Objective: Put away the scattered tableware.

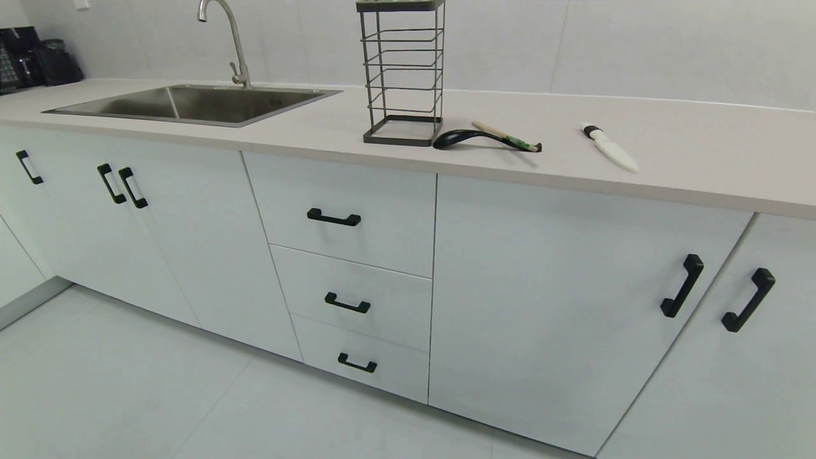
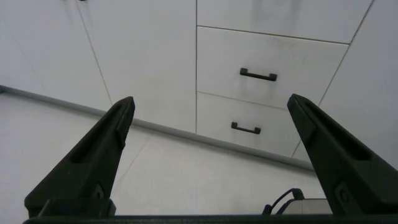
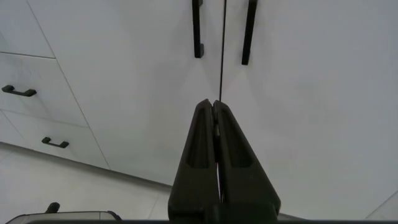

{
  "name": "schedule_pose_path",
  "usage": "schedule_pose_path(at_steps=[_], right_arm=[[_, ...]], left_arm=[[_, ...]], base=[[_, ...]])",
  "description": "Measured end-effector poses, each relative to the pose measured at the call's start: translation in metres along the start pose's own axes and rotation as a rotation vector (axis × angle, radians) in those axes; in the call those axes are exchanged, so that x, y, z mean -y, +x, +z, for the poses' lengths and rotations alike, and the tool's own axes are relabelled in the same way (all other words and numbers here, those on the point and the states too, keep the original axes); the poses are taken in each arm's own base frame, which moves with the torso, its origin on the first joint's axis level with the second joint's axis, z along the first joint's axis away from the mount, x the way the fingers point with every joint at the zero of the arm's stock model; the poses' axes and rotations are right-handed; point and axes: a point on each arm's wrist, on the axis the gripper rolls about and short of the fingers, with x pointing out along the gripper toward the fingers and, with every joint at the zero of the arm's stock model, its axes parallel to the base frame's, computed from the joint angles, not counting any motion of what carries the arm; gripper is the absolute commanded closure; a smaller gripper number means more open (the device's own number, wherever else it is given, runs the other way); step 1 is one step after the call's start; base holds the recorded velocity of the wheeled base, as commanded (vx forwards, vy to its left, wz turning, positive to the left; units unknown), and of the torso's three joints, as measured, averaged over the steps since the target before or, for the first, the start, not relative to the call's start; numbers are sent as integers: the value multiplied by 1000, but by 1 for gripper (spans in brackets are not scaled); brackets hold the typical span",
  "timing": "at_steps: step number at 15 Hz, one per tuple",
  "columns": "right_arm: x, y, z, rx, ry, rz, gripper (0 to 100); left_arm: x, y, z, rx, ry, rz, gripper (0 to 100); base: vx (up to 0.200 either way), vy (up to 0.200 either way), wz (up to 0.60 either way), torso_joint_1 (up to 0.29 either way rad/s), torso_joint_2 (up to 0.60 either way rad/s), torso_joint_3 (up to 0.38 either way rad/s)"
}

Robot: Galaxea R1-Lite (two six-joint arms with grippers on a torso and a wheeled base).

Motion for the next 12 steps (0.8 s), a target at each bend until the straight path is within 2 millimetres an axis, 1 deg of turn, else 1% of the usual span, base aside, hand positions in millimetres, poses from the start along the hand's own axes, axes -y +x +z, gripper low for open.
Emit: schedule_pose_path(at_steps=[12], right_arm=[[0,0,0,0,0,-1,100]], left_arm=[[0,0,0,-1,4,-4,0]], base=[[0,0,0,0,0,0]])
